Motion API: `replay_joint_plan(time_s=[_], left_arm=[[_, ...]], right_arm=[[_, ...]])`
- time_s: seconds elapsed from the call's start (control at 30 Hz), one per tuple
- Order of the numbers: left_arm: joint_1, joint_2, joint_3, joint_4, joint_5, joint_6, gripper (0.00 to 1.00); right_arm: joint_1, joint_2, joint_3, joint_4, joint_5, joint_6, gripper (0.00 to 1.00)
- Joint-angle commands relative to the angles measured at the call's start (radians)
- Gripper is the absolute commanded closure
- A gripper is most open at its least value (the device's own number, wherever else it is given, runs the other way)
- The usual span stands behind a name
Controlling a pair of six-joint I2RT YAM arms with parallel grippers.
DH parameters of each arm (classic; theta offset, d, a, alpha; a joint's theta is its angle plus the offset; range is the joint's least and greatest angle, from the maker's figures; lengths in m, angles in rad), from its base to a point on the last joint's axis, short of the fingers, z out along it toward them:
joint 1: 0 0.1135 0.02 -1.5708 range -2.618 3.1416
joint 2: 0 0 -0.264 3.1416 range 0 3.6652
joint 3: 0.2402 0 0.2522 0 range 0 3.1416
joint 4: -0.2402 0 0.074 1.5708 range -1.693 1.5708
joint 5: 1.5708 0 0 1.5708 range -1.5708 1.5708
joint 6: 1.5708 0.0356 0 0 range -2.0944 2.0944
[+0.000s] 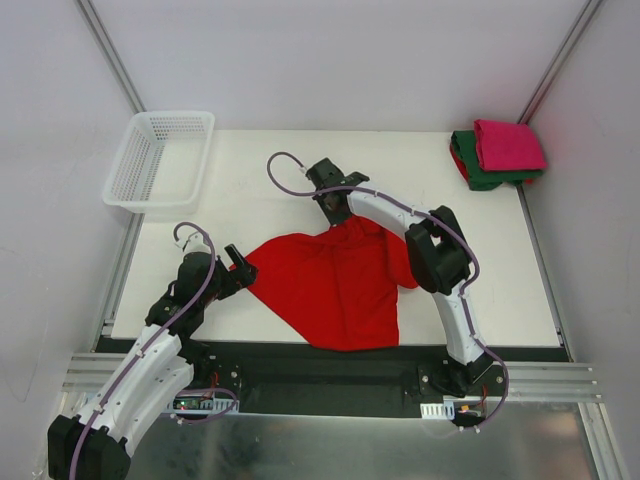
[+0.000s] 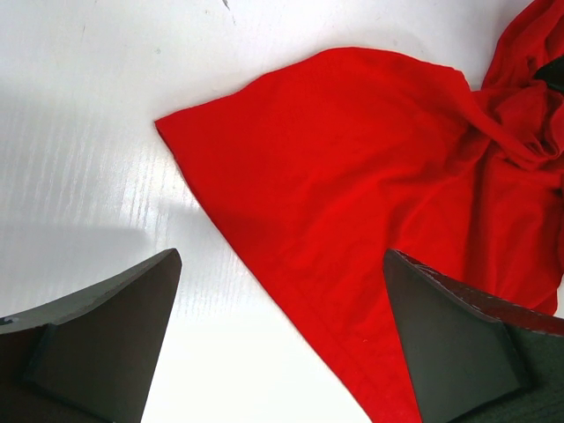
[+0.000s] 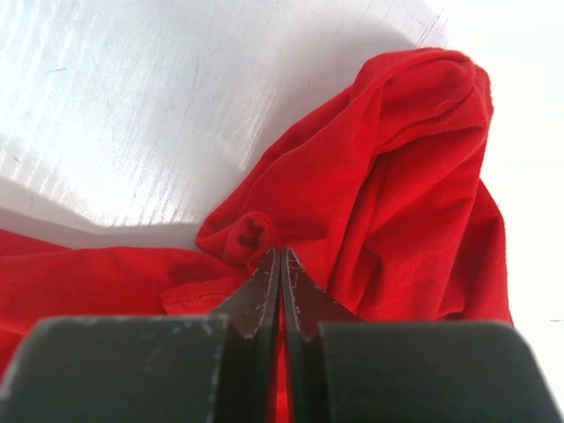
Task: Fold and stack the t-shirts
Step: Flatten out the tshirt
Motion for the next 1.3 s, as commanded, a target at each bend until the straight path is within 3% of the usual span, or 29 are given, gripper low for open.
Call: replay_joint_plan(time_s=[0.0,0.73,1.27], left_arm=[[-0.001,-0.005,-0.007,0.001,-0.004,0.019,0.01],[-0.001,0.004,0.003,0.002,0.001,0.014,0.01],[-0.001,-0.001,-0.004,0.002,-0.002,0.019,0.01]], right_arm=[[-0.006,-0.035,-0.03,0.012,0.005,0.009,0.99],[-0.004,-0.262,-0.122,0.013,0.046,-0.002,0.99],[0.078,-0.325,-0.237,-0.008,-0.33,-0.079,0.99]])
